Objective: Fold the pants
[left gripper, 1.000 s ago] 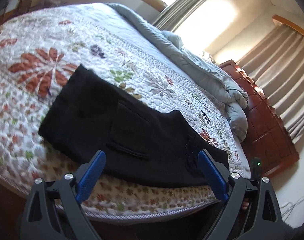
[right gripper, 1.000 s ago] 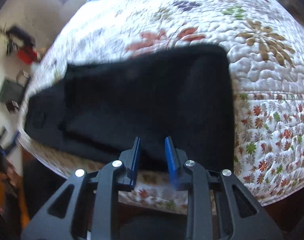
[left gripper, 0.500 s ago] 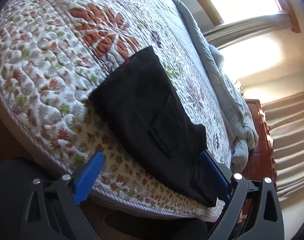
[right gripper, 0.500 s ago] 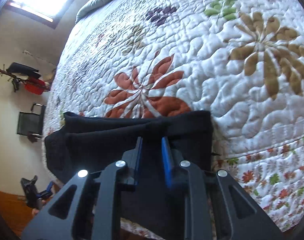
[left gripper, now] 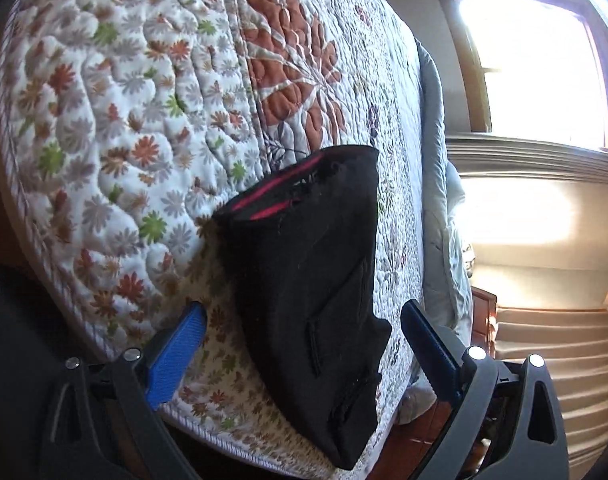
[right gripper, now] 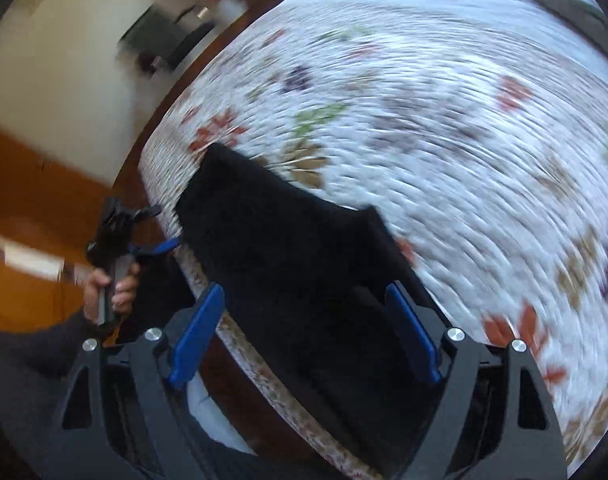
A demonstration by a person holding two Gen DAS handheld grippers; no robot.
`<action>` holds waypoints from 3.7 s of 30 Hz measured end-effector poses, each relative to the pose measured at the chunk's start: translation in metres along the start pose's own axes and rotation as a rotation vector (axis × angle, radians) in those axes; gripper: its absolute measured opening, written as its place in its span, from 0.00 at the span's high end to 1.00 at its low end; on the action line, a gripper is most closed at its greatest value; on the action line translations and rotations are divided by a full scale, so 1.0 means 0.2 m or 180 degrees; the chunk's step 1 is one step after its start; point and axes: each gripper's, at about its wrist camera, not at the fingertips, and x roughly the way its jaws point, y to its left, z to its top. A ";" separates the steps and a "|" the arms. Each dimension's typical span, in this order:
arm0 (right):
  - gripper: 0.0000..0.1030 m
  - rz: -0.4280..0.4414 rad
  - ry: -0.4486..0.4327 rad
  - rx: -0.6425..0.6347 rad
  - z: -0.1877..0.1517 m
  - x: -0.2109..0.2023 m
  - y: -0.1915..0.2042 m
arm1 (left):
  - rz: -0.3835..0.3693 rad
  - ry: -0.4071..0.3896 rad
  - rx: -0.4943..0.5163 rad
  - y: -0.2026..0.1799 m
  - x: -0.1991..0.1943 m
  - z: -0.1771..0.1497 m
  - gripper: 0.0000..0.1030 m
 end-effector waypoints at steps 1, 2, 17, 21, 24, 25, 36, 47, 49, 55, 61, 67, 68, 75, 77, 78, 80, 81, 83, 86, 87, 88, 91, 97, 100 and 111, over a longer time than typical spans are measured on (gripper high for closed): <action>0.20 0.0029 0.0097 -0.0120 0.06 0.05 0.06 | -0.0016 -0.0011 0.0026 -0.01 0.02 0.01 0.05; 0.20 0.0057 0.0241 -0.0278 0.16 0.12 0.12 | -0.0006 -0.0026 0.0076 -0.03 0.03 0.02 0.05; 0.14 0.0164 0.1452 -0.1335 0.91 1.04 0.60 | 0.0157 -0.0066 0.0380 -0.08 0.20 0.04 0.05; 0.14 0.0248 0.1706 -0.1518 0.95 1.23 0.65 | 0.0134 -0.0047 0.0270 -0.08 0.24 -0.01 0.28; 0.14 0.0313 0.1891 -0.1590 0.97 1.37 0.67 | 0.0098 -0.0049 0.0107 -0.04 0.25 -0.01 0.40; 0.14 0.0375 0.1949 -0.1592 0.97 1.40 0.67 | 0.0053 -0.0043 0.0070 -0.03 0.25 0.00 0.40; 0.51 0.0645 0.2309 -0.1509 1.04 1.48 0.58 | -0.0122 0.0031 -0.0076 0.06 0.22 0.05 0.56; 0.68 0.0428 0.2261 -0.1689 1.03 1.41 0.65 | -0.0054 0.0017 0.0125 0.06 0.17 0.06 0.81; 0.69 0.0350 0.2184 -0.1752 1.03 1.35 0.68 | 0.0027 0.0004 0.0263 0.00 0.16 0.06 0.83; 0.70 0.0153 0.1987 -0.1884 1.01 1.17 0.75 | 0.0201 -0.0027 0.0737 -0.23 0.08 0.00 0.85; 0.71 -0.0034 0.1703 -0.1962 0.98 0.94 0.81 | 0.0273 -0.0064 0.1138 -0.45 0.03 -0.06 0.85; 0.72 -0.0107 0.1393 -0.2002 0.91 0.71 0.84 | 0.0327 -0.0091 0.1451 -0.61 -0.02 -0.12 0.86; 0.72 -0.0121 0.1360 -0.2007 0.90 0.69 0.84 | 0.0330 -0.0094 0.1489 -0.63 -0.03 -0.14 0.86; 0.72 -0.0206 0.1122 -0.2038 0.83 0.48 0.86 | 0.0325 -0.0121 0.1772 -0.77 -0.05 -0.23 0.86; 0.72 -0.0239 0.1058 -0.2036 0.81 0.41 0.86 | 0.0323 -0.0126 0.1858 -0.81 -0.05 -0.26 0.86; 0.72 -0.0252 0.1030 -0.2031 0.80 0.39 0.86 | 0.0324 -0.0126 0.1911 -0.84 -0.06 -0.28 0.86; 0.73 -0.0285 0.0957 -0.2018 0.77 0.32 0.86 | 0.0325 -0.0125 0.1997 -0.88 -0.07 -0.31 0.86; 0.73 -0.0295 0.0911 -0.2009 0.76 0.29 0.86 | 0.0328 -0.0124 0.2052 -0.91 -0.07 -0.33 0.86; 0.73 -0.0315 0.0809 -0.1986 0.73 0.22 0.85 | 0.0328 -0.0122 0.2138 -0.95 -0.08 -0.36 0.86; 0.73 -0.0334 0.0677 -0.1940 0.69 0.13 0.84 | 0.0339 -0.0117 0.2268 -1.02 -0.08 -0.41 0.86; 0.73 -0.0337 0.0633 -0.1926 0.67 0.11 0.83 | 0.0349 -0.0117 0.2327 -1.04 -0.08 -0.43 0.87; 0.73 -0.0338 0.0576 -0.1908 0.65 0.07 0.82 | 0.0358 -0.0120 0.2376 -1.06 -0.08 -0.44 0.87; 0.73 -0.0350 0.0452 -0.1883 0.61 -0.01 0.80 | 0.0376 -0.0116 0.2519 -1.12 -0.08 -0.50 0.87; 0.73 -0.0423 0.0225 -0.1824 0.51 -0.14 0.77 | 0.0380 -0.0084 0.2775 -1.24 -0.08 -0.60 0.87; 0.73 -0.0448 0.0131 -0.1772 0.46 -0.20 0.73 | 0.0377 -0.0054 0.2874 -1.29 -0.07 -0.65 0.87; 0.73 -0.0568 -0.0078 -0.1722 0.31 -0.37 0.64 | 0.0371 -0.0007 0.3229 -1.43 -0.03 -0.85 0.87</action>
